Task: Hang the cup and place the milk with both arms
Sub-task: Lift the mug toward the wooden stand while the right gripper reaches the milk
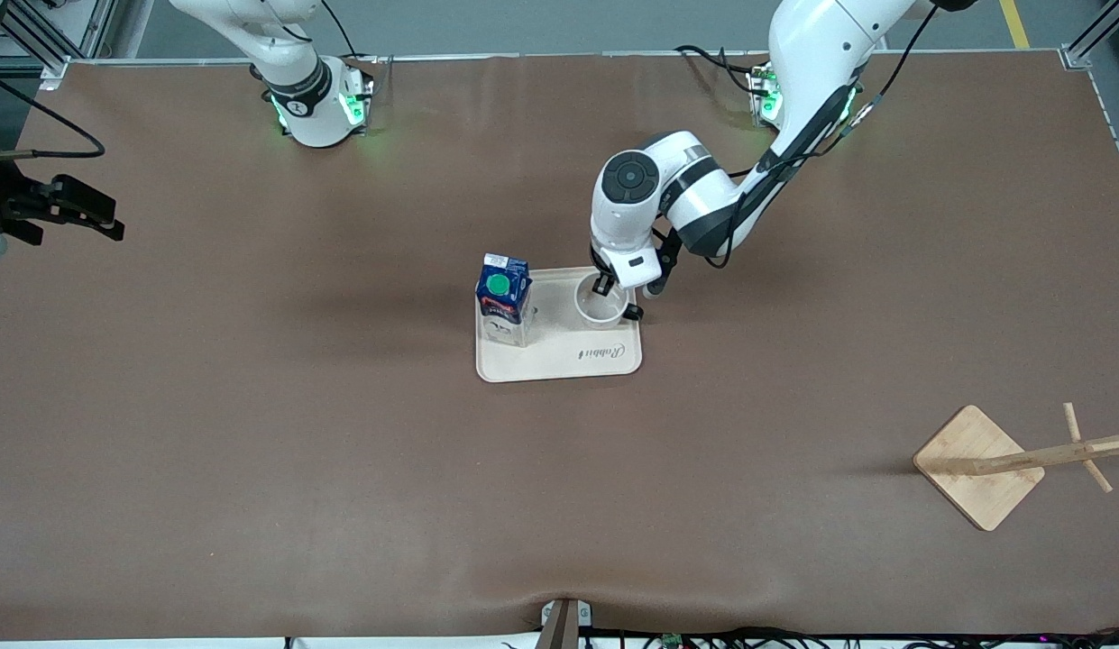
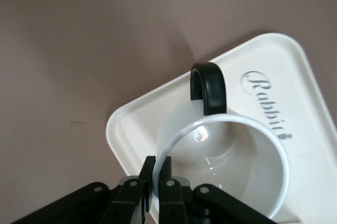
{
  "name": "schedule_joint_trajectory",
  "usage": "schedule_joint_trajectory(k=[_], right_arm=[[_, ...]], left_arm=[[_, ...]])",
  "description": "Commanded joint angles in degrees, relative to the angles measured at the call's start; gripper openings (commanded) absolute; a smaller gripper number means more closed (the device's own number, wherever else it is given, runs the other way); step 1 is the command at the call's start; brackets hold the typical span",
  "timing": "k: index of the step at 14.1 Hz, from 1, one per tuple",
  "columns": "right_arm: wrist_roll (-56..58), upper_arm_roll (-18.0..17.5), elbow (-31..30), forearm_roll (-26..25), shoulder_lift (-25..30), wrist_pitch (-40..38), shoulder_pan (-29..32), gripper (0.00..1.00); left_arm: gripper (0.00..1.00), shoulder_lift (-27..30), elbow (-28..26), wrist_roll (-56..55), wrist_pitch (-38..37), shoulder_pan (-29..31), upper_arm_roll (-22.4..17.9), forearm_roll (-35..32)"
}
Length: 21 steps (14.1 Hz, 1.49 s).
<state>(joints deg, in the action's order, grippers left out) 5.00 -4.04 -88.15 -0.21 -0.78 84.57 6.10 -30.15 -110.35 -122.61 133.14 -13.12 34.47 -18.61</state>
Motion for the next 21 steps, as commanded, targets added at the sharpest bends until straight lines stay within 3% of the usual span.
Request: schedule_joint_trajectory(k=[1,7,10,14,21], right_arm=[[0.62,-0.27,1.49,-1.28,-3.26,-0.81,0.05,1.0],[0.45,-0.27,1.41,-1.2,-5.81,-0.9,0.22,1.0],[0.01,-0.62,1.41,0.9,-5.9,-0.9,-0.74,1.0],[-7.79,-0.8,1.41,10.65,-7.22,-0.63,-1.88,1.0],[-11.31,-1.06,1.41,13.74,-11.17,5.16,-9.08,1.0]], left_arm=[[0.0,0.08,3.9,1.75,-3.83,0.55,0.07,-3.44],[0.0,2.54,17.08,21.84,-20.27,3.71,0.07,-5.21],[0.0,5.62,18.68,35.56,-21.43,10.11,0.42,-4.34],[0.0,6.59,20.61,52.44,-24.33,17.06,0.51,-4.16],[0.0,6.5,25.61,76.07,-28.63,26.55,0.16,-4.16]])
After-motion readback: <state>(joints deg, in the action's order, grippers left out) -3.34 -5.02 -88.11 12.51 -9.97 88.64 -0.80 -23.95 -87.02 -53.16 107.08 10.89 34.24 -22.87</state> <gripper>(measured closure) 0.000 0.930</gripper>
